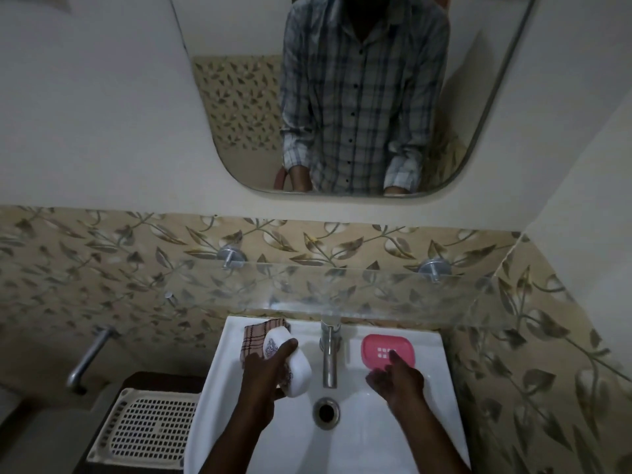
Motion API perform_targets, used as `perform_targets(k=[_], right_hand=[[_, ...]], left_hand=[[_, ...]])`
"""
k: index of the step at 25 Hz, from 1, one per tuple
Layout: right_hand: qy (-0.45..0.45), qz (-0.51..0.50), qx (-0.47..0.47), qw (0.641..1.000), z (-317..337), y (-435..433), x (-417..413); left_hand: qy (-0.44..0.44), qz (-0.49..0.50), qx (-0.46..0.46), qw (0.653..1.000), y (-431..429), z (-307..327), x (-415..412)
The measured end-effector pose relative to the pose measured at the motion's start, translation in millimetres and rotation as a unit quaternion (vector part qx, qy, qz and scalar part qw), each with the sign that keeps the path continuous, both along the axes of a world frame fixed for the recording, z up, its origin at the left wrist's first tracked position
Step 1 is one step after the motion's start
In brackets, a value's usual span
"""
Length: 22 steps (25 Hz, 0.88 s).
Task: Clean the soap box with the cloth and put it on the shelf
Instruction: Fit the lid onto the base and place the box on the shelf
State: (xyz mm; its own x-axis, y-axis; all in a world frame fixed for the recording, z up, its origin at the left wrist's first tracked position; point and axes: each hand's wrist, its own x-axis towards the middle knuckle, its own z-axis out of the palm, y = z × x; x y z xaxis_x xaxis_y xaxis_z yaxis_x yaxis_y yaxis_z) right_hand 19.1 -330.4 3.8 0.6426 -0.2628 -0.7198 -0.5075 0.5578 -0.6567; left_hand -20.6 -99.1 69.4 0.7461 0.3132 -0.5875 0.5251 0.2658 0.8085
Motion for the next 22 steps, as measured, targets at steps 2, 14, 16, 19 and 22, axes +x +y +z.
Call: perform_targets(k=[2,14,16,19,22], right_hand=[[0.087,-0.025,0.086,0.992,-26.2,-17.3,11.2],[0.063,-0.075,-0.048,0.994,-13.6,-22.5,-2.4],[0.013,-0.055,-0.013,0.998,6.8,-22.8,-28.8],[-0.035,0.02,0.037,0.998,41.5,-6.2,-61.4],[-0.084,0.127,-0.134,0.979,70.0,20.5,-71.8]], left_hand=[[-0.011,-0.009,-0.007,1.0,7.2,-2.6,-3.9],[-0.046,-0.065,-0.067,0.995,7.3,10.0,-11.4],[-0.048,-0.079,-0.079,0.993,6.6,18.0,-17.7],[-0.053,-0.128,-0.079,0.987,-2.4,33.3,-27.1],[-0.079,-0.188,-0.056,0.978,-17.4,44.5,-28.7]])
